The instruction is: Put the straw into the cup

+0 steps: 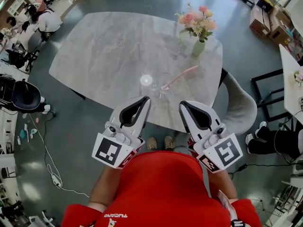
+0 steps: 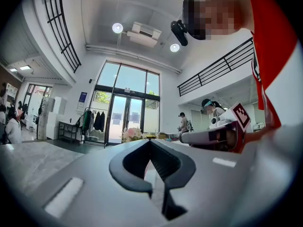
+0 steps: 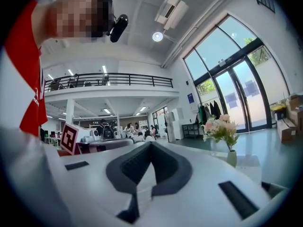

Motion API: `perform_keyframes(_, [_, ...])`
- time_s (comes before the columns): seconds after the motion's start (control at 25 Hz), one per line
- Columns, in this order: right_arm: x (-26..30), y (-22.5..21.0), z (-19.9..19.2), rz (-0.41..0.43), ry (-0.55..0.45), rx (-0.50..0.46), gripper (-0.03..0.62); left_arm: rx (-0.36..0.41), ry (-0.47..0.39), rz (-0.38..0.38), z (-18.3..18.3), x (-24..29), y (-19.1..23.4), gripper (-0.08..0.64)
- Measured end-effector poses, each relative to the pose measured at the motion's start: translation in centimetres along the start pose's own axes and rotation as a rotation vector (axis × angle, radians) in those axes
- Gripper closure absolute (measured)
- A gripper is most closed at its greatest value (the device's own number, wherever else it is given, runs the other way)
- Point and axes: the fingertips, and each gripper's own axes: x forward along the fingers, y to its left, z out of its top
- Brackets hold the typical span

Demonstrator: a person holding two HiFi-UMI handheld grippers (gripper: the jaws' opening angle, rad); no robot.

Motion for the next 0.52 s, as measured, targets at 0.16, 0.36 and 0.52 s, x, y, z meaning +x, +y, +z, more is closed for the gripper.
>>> perform_keyframes(0.16, [-0.4,1.0,1.0,0.018,-0.020,-0.007,0.591,0.002,0.000,-0.001,0.0,-0.3,-0.2,0.555])
perform_keyframes(0.36, [-0.8,1.5,1.6,0.027,-0.032,-0.015,0.591,0.002,-0.003,-0.007,0.1,-0.6,-0.6,0.555])
perform_keyframes(0.52, [-1.3,1.8,1.7,0.029,-0.033,-0.018,0.591,0.003,0.002,-0.009,0.0,-0.8,-1.0,0.555])
